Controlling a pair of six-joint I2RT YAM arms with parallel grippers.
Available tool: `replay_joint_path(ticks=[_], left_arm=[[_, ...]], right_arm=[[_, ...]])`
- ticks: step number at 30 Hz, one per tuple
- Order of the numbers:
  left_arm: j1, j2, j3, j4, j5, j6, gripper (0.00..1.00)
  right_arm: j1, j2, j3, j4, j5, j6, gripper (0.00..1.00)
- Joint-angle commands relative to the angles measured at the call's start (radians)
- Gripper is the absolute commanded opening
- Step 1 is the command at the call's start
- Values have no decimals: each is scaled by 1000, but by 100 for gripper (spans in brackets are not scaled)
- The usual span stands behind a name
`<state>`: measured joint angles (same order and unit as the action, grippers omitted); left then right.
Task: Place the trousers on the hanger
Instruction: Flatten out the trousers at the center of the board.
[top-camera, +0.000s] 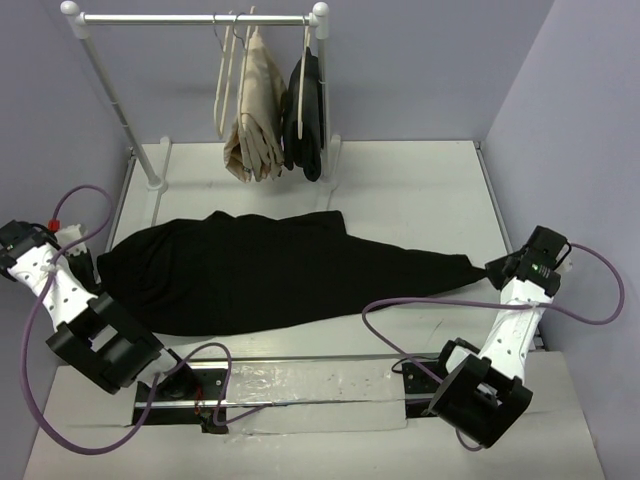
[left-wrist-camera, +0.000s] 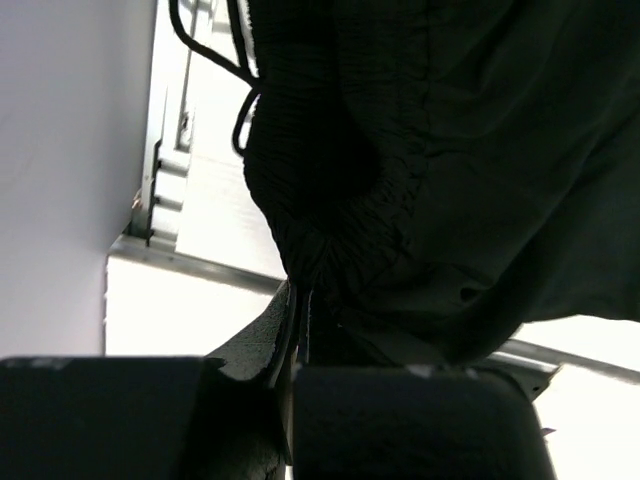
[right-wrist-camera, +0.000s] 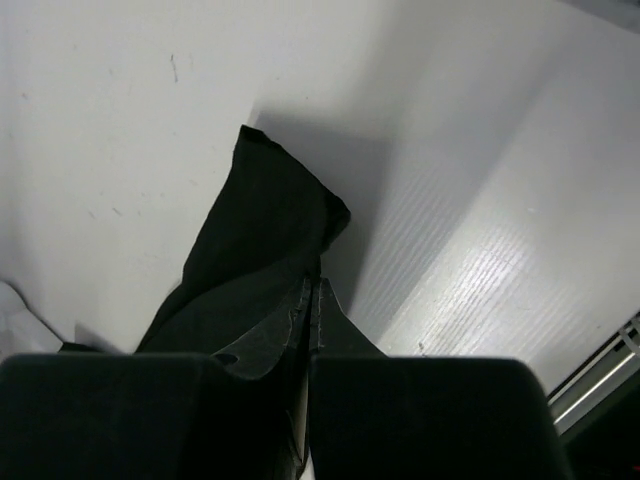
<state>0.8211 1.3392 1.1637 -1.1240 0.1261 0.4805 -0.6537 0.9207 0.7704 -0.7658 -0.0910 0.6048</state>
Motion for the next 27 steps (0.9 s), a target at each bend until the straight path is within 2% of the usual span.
replay_joint_path(ticks=[1, 6, 7, 9, 10, 11, 12, 13, 15, 17, 20, 21, 25, 27], left_arm=[[33, -15, 43, -34, -23, 72, 0], [58, -20, -12, -31, -57, 104, 0], [61, -25, -44, -34, -57, 107, 4], [62, -22, -76, -40, -49, 102, 21], [65, -21, -81, -45, -43, 101, 38], [64, -20, -81, -51, -40, 99, 43], [65, -20, -79, -54, -34, 95, 60], [66, -17, -59, -59, -29, 93, 68], [66, -12, -6, -76, -8, 83, 72], [65, -5, 37, -80, 15, 52, 72], [61, 29, 103, -36, 81, -14, 67], [56, 61, 119, -19, 98, -34, 65], [27, 155, 143, 68, 150, -132, 62], [9, 179, 145, 143, 155, -183, 63]], right_arm=[[-7, 0, 75, -24, 83, 12, 0], [-7, -5, 30, -23, 121, 20, 0], [-6, -9, 24, -23, 143, 18, 5], [-7, -6, 20, -27, 161, 13, 31], [-6, 4, 23, -29, 174, 13, 57], [-6, 10, 30, -32, 194, 13, 64], [-1, 17, 49, -38, 200, 13, 68], [2, 23, 61, -43, 204, 12, 70], [28, 33, 98, -41, 217, 3, 71], [52, 41, 131, -30, 202, -23, 71], [158, 44, 159, 17, 166, -40, 71], [252, 44, 164, 63, 140, -37, 71], [502, 124, 191, 180, 97, 6, 71], [566, 215, 210, 252, 41, 36, 68]])
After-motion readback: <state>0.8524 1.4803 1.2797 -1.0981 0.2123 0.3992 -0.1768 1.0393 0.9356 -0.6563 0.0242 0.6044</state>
